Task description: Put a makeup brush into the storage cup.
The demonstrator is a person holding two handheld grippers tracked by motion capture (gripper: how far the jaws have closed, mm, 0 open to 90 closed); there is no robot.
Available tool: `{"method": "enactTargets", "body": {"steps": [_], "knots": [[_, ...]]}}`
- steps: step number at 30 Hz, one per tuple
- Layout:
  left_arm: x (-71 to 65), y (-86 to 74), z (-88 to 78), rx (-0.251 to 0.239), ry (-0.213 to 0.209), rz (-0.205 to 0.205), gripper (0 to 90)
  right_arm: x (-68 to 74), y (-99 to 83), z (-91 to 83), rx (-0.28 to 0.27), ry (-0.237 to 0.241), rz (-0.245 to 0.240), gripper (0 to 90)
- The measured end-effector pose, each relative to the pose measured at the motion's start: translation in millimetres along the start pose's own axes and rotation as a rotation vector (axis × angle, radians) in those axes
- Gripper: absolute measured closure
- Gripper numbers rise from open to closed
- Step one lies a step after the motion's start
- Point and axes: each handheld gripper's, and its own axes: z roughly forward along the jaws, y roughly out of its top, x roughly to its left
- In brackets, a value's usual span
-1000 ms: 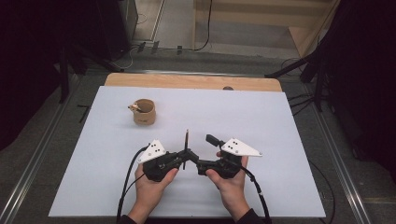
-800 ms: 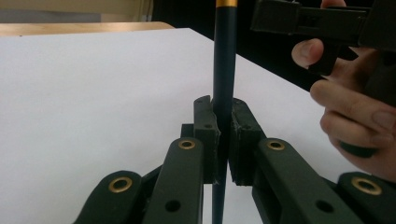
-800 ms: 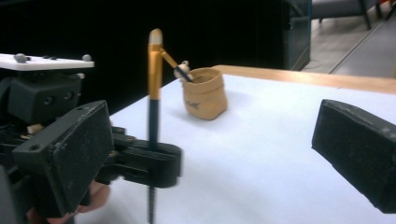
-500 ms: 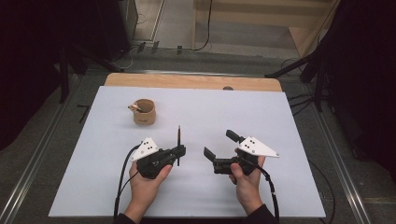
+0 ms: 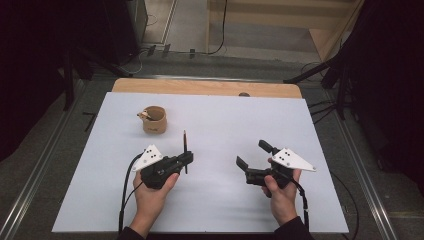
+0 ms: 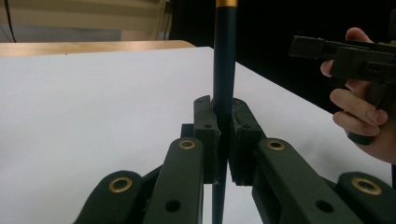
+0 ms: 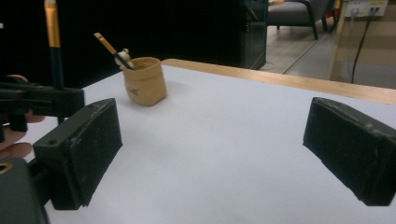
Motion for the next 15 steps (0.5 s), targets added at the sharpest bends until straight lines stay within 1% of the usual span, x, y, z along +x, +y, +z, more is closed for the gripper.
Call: {"method": "enactTargets", "body": {"steps": [2,3,6,8,11,15], "knots": [[0.4,-0.7,-0.9,-0.004,0.001,-0.005,84.5,-5.9,-0.8,-4.4,-0.003,-0.018,-0.003,8.4],[0.7,-1.3,-1.4,0.0,0.004,-0.001,84.5,-8.5,-1.2,-6.5,-0.003,-0.031,-0.004,9.4],[3.0,-3.4,-3.2,0.003,0.01,-0.004,84.5,-15.9,-3.2,-12.7,0.003,-0.057,-0.018,9.5],[4.5,-3.0,-4.4,-0.002,0.013,-0.011,84.5,-19.8,-5.1,-16.4,0.005,-0.067,-0.015,8.8],[5.4,-0.6,-6.2,-0.013,0.019,-0.01,84.5,-25.4,-6.6,-22.6,0.003,-0.082,-0.014,8.4],[8.2,0.0,-8.2,-0.013,0.03,-0.01,84.5,-32.0,-9.4,-29.6,0.012,-0.085,-0.013,7.5]]}}
